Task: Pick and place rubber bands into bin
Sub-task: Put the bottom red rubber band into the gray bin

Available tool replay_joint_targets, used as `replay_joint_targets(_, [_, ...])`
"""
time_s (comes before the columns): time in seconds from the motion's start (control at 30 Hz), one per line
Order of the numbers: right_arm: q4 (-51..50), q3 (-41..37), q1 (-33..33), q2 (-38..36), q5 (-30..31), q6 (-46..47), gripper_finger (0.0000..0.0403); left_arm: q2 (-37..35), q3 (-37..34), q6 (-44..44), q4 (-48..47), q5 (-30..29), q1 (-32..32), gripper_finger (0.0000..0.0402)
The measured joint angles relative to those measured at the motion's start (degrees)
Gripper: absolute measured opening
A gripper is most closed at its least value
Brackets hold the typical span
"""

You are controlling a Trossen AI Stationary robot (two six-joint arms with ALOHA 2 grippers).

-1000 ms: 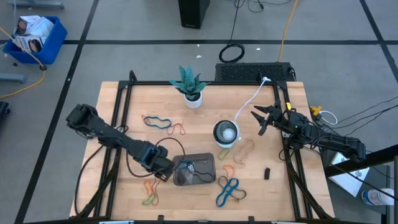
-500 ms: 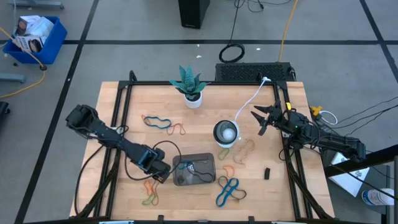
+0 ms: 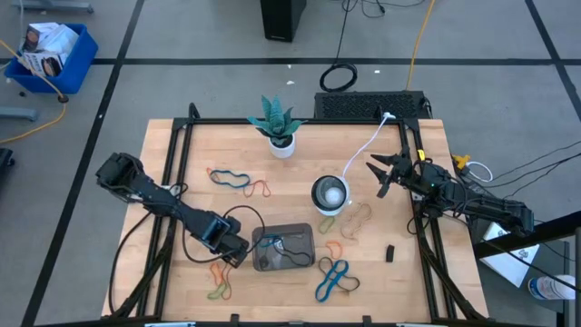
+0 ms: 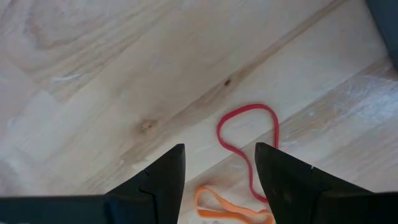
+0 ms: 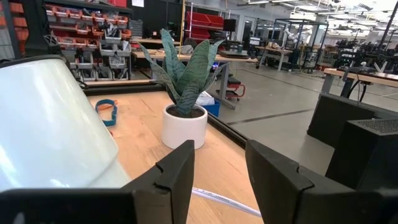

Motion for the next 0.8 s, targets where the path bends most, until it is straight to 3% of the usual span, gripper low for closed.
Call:
replay_joint_targets(0.37, [0.00, 0.02, 0.00, 0.00, 0.00, 0.00, 0.0141, 0.01, 0.00, 1.49, -0.02, -1.11, 0.00, 0.0200])
replay_joint_targets(0.8, [-0.02, 0.02, 0.01, 0.37, 0.04, -0.15, 0.0141, 8.02, 0.35, 4.04, 2.90, 2.57, -0.52, 0.0200])
